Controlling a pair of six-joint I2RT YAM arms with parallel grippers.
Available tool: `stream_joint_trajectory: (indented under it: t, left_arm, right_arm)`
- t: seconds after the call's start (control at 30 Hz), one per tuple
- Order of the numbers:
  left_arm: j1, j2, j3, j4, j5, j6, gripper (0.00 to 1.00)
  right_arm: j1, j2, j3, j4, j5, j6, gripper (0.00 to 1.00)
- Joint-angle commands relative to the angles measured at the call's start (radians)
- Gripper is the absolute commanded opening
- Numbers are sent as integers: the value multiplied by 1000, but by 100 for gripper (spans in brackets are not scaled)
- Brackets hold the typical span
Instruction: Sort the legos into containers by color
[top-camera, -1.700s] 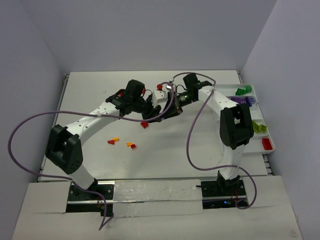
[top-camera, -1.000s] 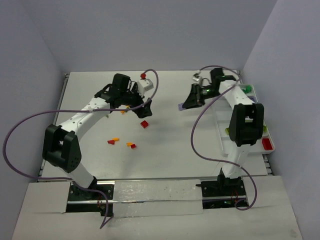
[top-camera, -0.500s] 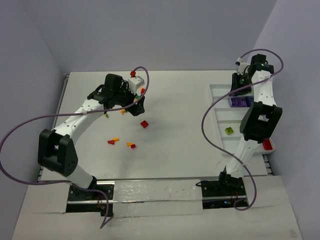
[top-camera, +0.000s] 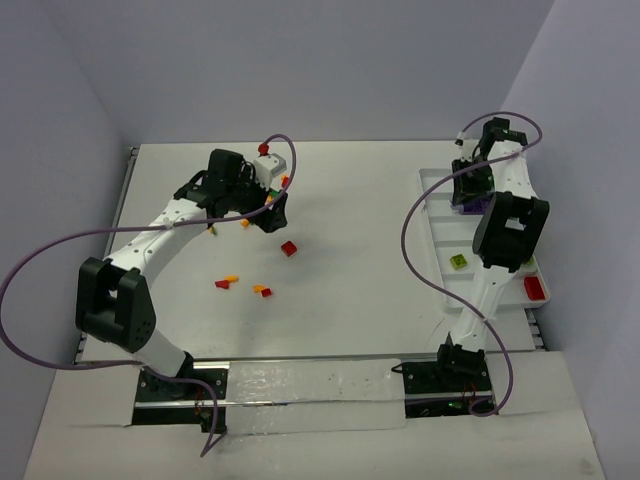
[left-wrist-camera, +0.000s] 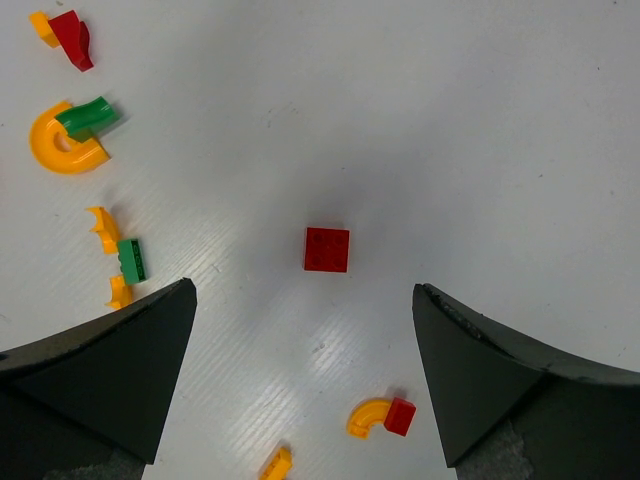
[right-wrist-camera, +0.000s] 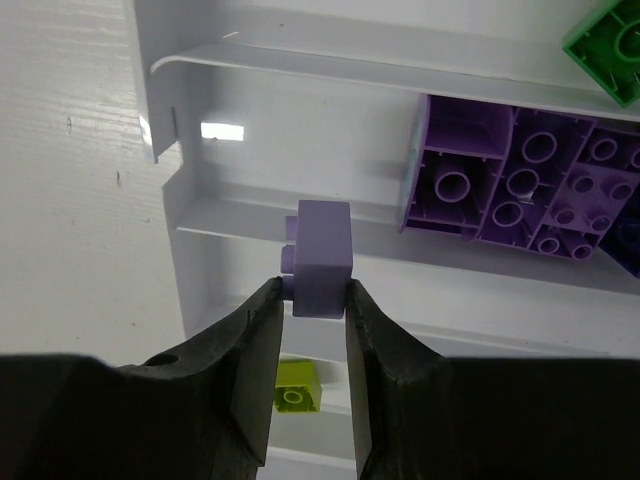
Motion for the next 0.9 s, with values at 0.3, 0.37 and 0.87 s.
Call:
stream_joint_trajectory:
  t: [0.3, 0.37, 0.87]
  left_arm:
    - [56, -26, 19, 24, 18, -52, 99]
    - [124, -43, 15, 48, 120, -135, 99]
    - [445, -46, 35, 67, 228, -388, 99]
  right_arm:
    - [143, -82, 91, -25, 23, 66, 69]
    - [212, -136, 60, -12, -90, 93, 69]
    - [864, -85, -88, 281, -79, 317, 75]
